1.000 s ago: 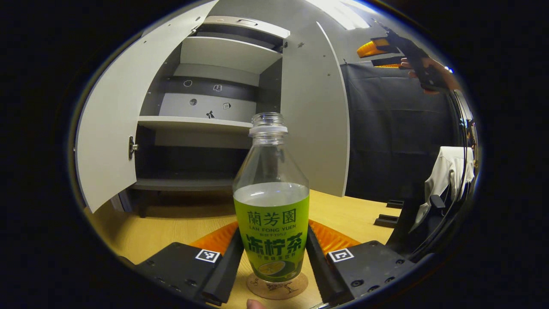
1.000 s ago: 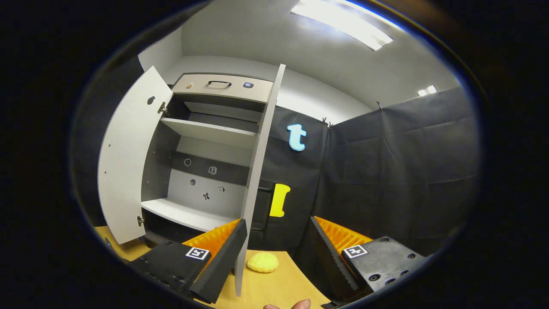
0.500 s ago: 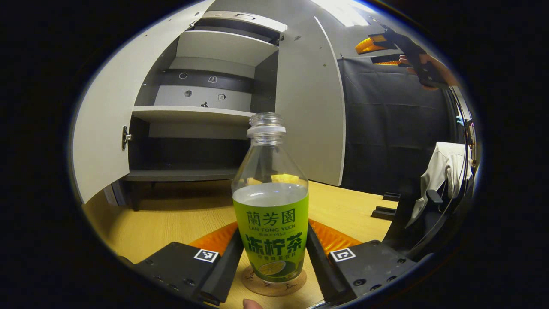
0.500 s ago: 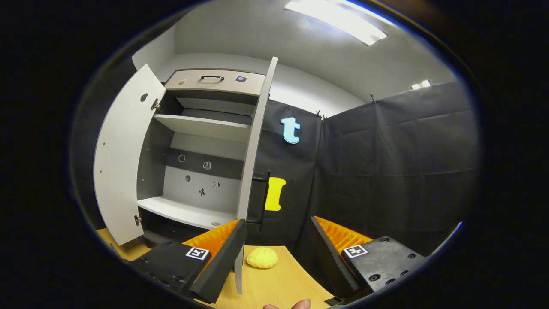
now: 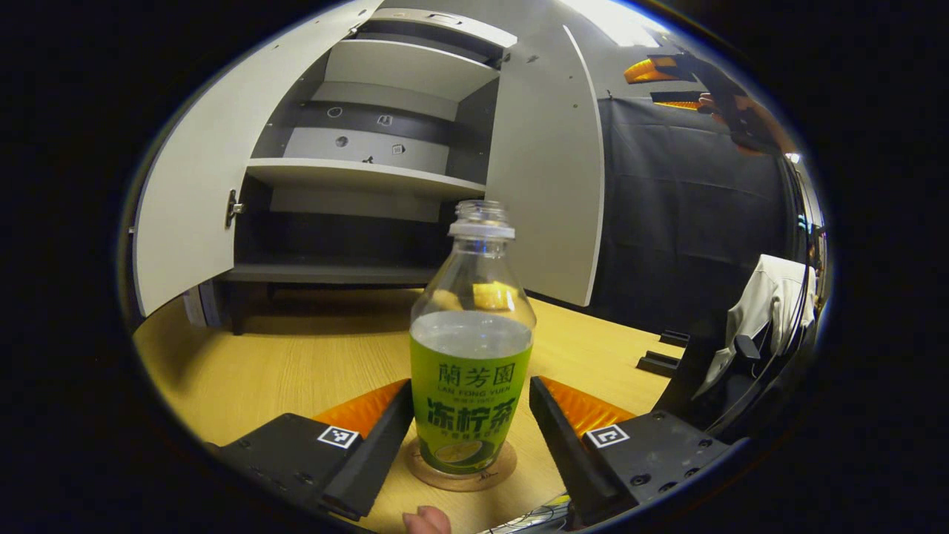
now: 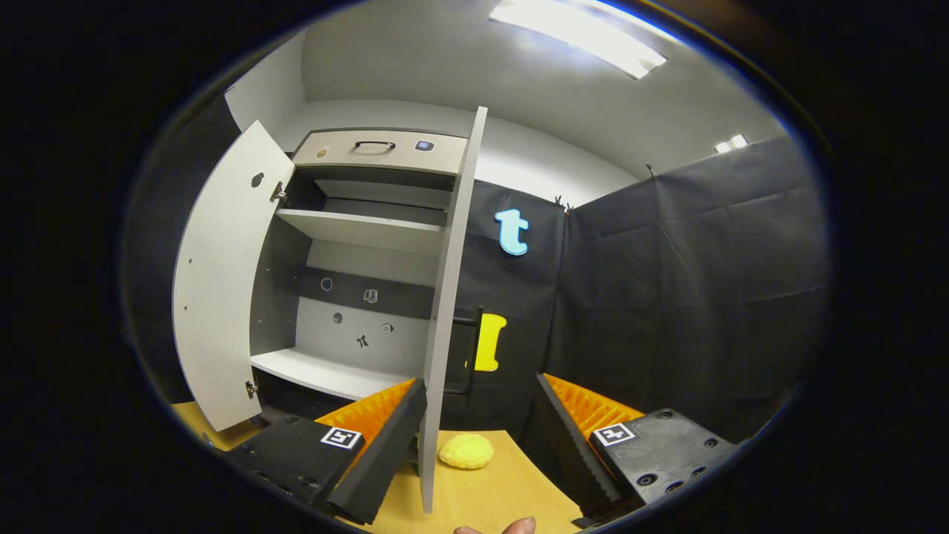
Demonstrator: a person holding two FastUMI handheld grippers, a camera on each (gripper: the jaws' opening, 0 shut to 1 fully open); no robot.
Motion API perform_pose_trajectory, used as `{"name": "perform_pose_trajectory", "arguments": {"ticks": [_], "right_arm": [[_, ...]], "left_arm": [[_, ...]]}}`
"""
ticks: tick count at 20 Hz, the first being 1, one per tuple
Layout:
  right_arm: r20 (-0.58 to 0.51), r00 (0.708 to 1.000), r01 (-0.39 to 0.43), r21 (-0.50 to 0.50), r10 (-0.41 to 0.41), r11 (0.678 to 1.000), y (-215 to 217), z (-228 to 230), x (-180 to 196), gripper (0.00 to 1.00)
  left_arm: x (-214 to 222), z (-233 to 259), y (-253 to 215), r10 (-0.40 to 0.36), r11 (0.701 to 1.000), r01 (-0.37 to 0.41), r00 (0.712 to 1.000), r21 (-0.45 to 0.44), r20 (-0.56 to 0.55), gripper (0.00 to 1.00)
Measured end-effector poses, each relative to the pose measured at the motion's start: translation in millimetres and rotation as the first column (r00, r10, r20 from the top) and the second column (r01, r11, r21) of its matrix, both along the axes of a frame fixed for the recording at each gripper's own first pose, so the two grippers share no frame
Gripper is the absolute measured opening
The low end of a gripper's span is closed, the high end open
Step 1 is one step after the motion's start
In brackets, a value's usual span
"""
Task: Grasp the bottle in the cabinet with the left hand and place it on the coaster, then close the right door with the right hand and the left door with the left hand.
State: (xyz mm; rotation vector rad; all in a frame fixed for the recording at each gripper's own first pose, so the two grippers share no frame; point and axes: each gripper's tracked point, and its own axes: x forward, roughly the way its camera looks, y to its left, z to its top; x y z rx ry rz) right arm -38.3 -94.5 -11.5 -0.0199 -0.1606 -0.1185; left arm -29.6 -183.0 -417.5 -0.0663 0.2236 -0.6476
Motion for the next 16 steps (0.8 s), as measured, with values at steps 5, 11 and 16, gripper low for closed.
{"name": "perform_pose_trajectory", "arguments": {"ticks": [5,11,16], "right_arm": [[-0.005,1.000,-0.022,0.037,0.022,0.999,-13,0,23,0.97],[-0.038,0.998,-0.051,0.104,0.055,0.993,-39,-4,52,0.97],[-0.098,0.994,-0.018,0.186,0.037,0.982,-83,-23,74,0.97]], "left_arm": [[-23,-11,18,0.108,0.994,-0.108,0.994,0.013,-0.035,0.95],[-74,19,16,0.220,0.976,-0.219,0.975,0.014,-0.016,0.95],[-99,89,18,0.300,0.954,-0.301,0.952,0.000,0.051,0.95]]}}
